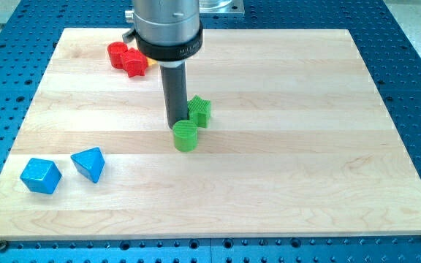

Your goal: Push the green star towards the top middle end

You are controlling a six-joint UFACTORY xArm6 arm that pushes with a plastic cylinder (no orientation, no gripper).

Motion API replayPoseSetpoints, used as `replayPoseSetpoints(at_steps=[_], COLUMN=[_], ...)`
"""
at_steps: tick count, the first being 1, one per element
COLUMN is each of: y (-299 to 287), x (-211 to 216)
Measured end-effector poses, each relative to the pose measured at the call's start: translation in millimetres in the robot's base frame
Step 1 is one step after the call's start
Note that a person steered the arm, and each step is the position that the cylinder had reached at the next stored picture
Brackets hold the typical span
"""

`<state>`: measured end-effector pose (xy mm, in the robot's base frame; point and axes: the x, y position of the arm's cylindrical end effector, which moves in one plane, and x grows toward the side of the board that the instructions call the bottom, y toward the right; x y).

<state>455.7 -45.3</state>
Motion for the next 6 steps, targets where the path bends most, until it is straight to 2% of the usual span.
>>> replayPoseSetpoints(at_steps=[1, 2, 3, 4, 5, 6], y=[49.9, 80.8, 96.5, 120.3, 121.3, 97.4], x=[-12.3, -74.9, -113.7, -93.1, -135.9, -158.1])
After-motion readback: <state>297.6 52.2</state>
